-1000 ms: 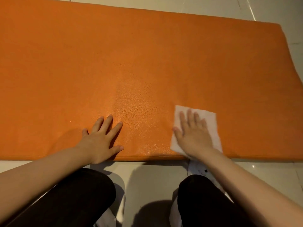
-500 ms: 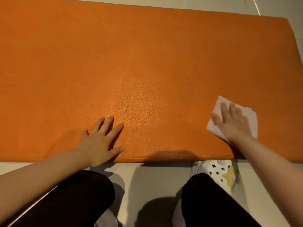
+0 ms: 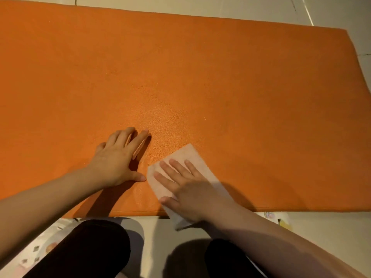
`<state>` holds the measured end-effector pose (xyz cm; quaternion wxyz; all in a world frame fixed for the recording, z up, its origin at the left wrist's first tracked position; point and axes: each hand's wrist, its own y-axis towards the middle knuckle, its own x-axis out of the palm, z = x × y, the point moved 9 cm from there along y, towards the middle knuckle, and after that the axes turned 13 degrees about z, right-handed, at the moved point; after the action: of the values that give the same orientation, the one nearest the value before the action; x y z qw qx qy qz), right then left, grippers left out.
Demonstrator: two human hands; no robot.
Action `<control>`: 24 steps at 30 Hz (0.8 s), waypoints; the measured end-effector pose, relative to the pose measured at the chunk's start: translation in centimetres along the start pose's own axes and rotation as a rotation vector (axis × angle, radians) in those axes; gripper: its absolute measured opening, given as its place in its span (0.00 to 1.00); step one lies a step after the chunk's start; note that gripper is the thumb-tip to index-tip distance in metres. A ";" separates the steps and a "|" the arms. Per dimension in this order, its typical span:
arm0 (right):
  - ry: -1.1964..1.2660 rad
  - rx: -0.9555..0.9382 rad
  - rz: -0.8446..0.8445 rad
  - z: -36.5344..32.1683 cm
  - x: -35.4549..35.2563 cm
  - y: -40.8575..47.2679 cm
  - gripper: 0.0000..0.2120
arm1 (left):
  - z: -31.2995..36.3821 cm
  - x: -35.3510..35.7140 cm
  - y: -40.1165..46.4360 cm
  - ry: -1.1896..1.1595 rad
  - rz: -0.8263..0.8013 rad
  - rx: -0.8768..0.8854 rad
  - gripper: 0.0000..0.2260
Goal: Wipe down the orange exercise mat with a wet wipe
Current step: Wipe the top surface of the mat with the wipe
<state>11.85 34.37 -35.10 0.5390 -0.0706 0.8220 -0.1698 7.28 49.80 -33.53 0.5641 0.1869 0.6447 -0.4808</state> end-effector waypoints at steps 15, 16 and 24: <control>-0.035 0.808 0.320 20.7 -5.0 -3.6 0.35 | -2.6 1.1 3.3 0.032 -0.232 -0.071 0.62; -0.042 0.697 0.332 18.4 -4.7 -1.6 0.35 | -2.4 1.1 3.3 0.035 -0.229 -0.066 0.62; -0.111 -0.030 0.317 9.5 -4.2 4.5 0.30 | 0.6 -3.3 6.7 0.074 0.182 0.208 0.56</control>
<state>22.56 37.92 -36.49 0.6024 0.0426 0.7943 -0.0659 13.81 53.47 -33.26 0.5589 0.3195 0.5921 -0.4847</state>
